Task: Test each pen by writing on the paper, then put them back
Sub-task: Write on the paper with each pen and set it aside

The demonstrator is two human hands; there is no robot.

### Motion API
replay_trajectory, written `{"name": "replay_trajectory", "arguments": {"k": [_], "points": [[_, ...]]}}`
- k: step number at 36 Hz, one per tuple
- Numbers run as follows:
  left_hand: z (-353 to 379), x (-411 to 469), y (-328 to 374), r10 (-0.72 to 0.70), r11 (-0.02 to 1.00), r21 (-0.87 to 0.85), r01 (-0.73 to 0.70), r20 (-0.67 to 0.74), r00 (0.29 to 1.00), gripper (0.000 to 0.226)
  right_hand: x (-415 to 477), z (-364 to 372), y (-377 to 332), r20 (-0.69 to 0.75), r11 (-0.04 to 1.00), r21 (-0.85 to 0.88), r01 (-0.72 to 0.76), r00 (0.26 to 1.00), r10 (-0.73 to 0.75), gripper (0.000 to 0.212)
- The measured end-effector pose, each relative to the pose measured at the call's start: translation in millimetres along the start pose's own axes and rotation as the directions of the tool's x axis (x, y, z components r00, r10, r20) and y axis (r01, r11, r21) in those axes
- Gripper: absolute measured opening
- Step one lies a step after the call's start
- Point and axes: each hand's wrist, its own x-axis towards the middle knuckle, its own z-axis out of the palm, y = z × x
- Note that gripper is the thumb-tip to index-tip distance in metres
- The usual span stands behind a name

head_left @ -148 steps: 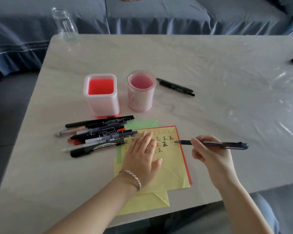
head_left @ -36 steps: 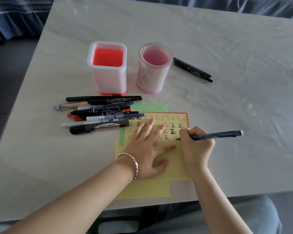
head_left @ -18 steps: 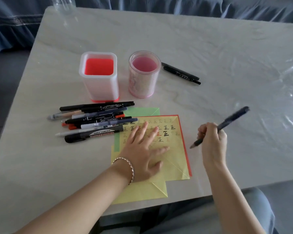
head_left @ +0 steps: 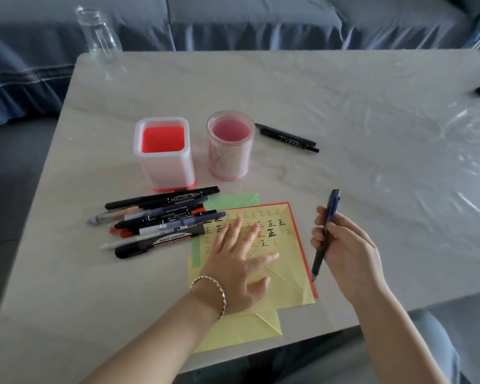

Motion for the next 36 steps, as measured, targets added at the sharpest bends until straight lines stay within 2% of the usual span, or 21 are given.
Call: {"name": "replay_trajectory", "arguments": {"k": [5, 17, 19, 22, 24, 30, 36], "points": [[2, 0, 0, 0.000, 1.000, -0.028, -0.001, -0.009, 1.000, 0.043, -3, 3, -1, 0.032, 0.998, 0.026, -0.054, 0.998, 0.053, 0.033], [1, 0, 0, 0.005, 1.000, -0.029, -0.006, -0.028, 1.000, 0.042, -10, 8, -4, -0.036, 0.988, -0.155, 0.015, 0.999, -0.021, 0.028], [1, 0, 0, 0.006, 0.999, -0.033, -0.007, -0.031, 1.000, 0.042, -10, 9, -3, -0.053, 0.985, -0.174, 0.008, 0.998, -0.017, 0.034], [1, -1, 0, 0.006, 0.999, -0.040, -0.007, -0.033, 0.999, 0.042, -10, 9, -2, -0.058, 0.979, -0.202, 0.011, 0.998, -0.023, 0.057], [1, -1, 0, 0.005, 0.999, -0.038, -0.006, -0.038, 0.999, 0.042, -10, 9, -1, -0.055, 0.976, -0.217, 0.014, 0.998, -0.027, 0.062], [2, -1, -1, 0.007, 0.999, -0.050, -0.010, -0.043, 0.999, 0.042, -13, 13, -3, -0.085, 0.970, -0.241, -0.003, 0.996, -0.018, 0.039], [2, -1, -1, 0.007, 0.999, -0.051, -0.009, -0.037, 0.999, 0.042, -14, 15, -2, -0.109, 0.966, -0.258, -0.011, 0.994, -0.018, 0.035]]}}
